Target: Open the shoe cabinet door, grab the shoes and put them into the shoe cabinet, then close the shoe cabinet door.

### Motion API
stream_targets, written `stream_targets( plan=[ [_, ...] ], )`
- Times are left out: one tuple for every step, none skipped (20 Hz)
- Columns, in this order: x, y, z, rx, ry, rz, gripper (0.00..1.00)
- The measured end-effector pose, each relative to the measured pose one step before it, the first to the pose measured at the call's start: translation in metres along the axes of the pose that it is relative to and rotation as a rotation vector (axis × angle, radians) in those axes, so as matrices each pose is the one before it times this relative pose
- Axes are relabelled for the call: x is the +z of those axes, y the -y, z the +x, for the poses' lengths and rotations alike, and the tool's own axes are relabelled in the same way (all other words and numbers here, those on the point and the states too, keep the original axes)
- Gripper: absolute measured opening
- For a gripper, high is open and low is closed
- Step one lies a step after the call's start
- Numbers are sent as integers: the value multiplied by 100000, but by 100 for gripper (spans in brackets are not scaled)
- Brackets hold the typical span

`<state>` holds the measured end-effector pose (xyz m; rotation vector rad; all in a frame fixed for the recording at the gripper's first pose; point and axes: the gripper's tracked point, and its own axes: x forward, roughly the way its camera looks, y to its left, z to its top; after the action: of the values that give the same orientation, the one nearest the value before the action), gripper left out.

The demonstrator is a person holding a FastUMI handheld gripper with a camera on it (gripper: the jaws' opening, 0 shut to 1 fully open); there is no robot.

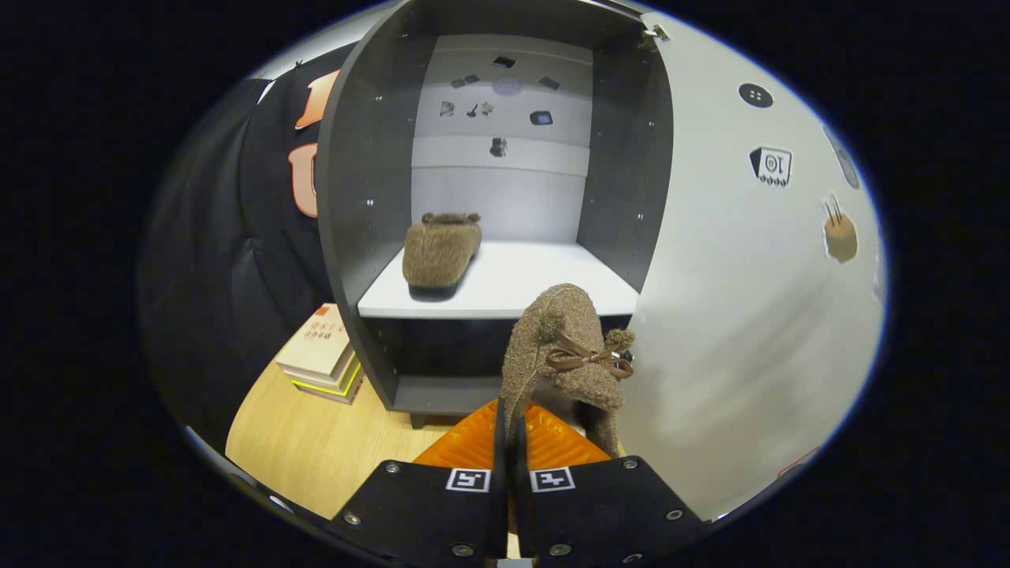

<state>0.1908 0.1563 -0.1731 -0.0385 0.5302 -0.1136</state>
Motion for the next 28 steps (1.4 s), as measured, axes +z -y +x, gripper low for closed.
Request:
stream_targets(
  plan=[
    [1082, 77, 130, 187, 682, -643, 4],
    [1312, -13, 553, 535, 754, -1231, 4],
    [1024, -10, 863, 490, 464, -1518, 4],
    [835, 106, 864, 471, 100, -1520, 4],
    [567, 58, 784, 444, -462, -1552, 4],
    [601, 176, 953, 327, -250, -1166, 4],
    [571, -10, 1045, 497, -404, -1003, 4],
    [622, 231, 920, 343, -163, -683, 4],
    [521, 71, 1016, 651, -89, -401, 4],
    [503, -49, 988, 852, -121, -352, 4],
    [442, 99, 1038, 714, -348, -455, 4],
    [488, 159, 895, 467, -332, -103, 4],
    [519, 169, 1014, 715, -151, 243, 4],
    [536, -15, 861, 954, 53, 419, 4],
    [632, 185, 902, -143, 122, -631, 4],
    [723, 121, 944, 514, 477, -1115, 4],
    [546, -218, 757, 1669, 78, -700, 4],
    [420, -115, 739, 985, -136, -1491, 4],
    [554, -54, 849, 840, 201, -2088, 4],
    [425, -46, 879, 738, 303, -1973, 4],
    [214, -156, 783, 690, -199, -1579, 4],
    [-5, -202, 819, 1042, -707, -884, 4],
    [-218, -383, 636, 1362, -1027, -319, 4],
    [-252, -209, 556, 739, -1523, -43, 5],
    [77, 91, 540, -657, 124, -6, 5],
    [254, -88, 385, 519, 879, 613, 6],
    [163, -210, 245, 241, 727, 370, 7],
    [-37, 113, 162, -534, 444, -407, 9]
  ],
)
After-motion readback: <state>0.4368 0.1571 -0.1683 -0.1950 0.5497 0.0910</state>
